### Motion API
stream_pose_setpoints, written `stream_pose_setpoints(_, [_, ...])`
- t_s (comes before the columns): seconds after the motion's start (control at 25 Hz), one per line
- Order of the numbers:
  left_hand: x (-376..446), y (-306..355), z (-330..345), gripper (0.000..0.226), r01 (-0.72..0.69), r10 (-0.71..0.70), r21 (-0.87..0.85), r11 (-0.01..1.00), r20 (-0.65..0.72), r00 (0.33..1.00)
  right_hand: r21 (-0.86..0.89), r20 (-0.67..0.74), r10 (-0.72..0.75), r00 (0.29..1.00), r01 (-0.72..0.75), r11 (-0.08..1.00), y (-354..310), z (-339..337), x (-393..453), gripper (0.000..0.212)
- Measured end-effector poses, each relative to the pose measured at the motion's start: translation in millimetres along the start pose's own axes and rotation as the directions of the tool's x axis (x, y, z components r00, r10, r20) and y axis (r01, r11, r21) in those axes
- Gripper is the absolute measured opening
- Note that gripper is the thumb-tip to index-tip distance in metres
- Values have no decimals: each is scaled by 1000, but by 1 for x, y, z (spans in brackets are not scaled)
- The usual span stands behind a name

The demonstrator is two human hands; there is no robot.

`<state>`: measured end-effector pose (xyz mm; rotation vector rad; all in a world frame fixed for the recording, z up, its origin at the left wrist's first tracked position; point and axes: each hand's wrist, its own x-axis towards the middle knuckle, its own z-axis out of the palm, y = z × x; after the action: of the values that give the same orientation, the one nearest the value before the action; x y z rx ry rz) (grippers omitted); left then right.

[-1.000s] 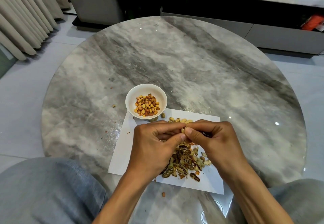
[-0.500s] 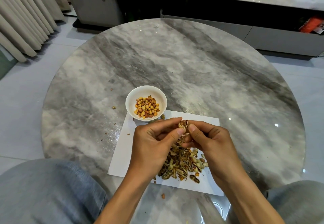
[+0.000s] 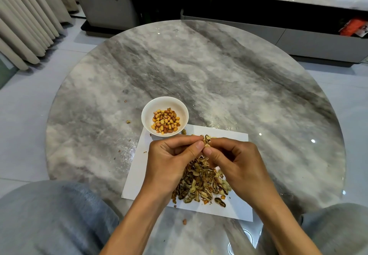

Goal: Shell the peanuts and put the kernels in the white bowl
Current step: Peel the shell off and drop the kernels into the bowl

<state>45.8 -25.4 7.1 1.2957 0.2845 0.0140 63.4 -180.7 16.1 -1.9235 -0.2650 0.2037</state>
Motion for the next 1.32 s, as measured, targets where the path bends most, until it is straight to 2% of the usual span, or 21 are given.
stream_pose_setpoints(0.12, [2, -2, 0, 16, 5, -5, 10, 1000, 18, 1000, -107, 15, -67, 998, 68, 992, 6, 3, 0, 23])
stream_pose_setpoints(0.2, [1, -3, 0, 21, 16, -16, 19, 1000, 31, 999, -141, -24, -123, 992, 119, 983, 9, 6, 0, 33])
stream_pose_setpoints(0.44, [-3, -12, 8, 22, 103, -94, -128, 986, 71, 993, -196, -132, -187, 973, 159, 968, 10, 16, -3, 33])
stream_pose_setpoints(0.56, [-2, -11, 8, 21, 139, -132, -194, 971, 46, 990, -37, -154, -98, 983, 94, 995, 10, 22, -3, 33])
stream_pose_setpoints(0.68, [0, -11, 8, 21, 145, -144, -198, 969, 20, 989, 154, -111, 59, 992, -42, 987, 2, 20, -4, 20])
stream_pose_setpoints(0.76, [0, -12, 9, 20, 149, -148, -198, 969, 17, 989, 179, -129, 122, 984, -98, 979, -1, 21, -5, 20])
stream_pose_setpoints(0.92, [-1, -13, 10, 17, 108, -110, -100, 989, -16, 994, 97, -262, 112, 958, -90, 991, -3, 26, -7, 19])
stream_pose_setpoints(1.08, [-1, -13, 9, 17, 49, -49, 5, 999, -37, 998, -96, -295, -56, 954, 29, 995, -4, 21, -5, 23])
stream_pose_setpoints(1.12, [-2, -14, 9, 17, 20, -18, 31, 999, -48, 999, -96, -293, -57, 954, 30, 995, -5, 20, -5, 25])
stream_pose_setpoints(1.24, [-2, -18, 12, 17, -72, 80, 95, 993, -83, 993, 168, -297, 131, 946, -84, 982, -10, 23, -5, 34])
stream_pose_setpoints(1.32, [-3, -20, 15, 19, -104, 118, 119, 987, -113, 987, 281, -299, 217, 929, -131, 951, -11, 27, -6, 35])
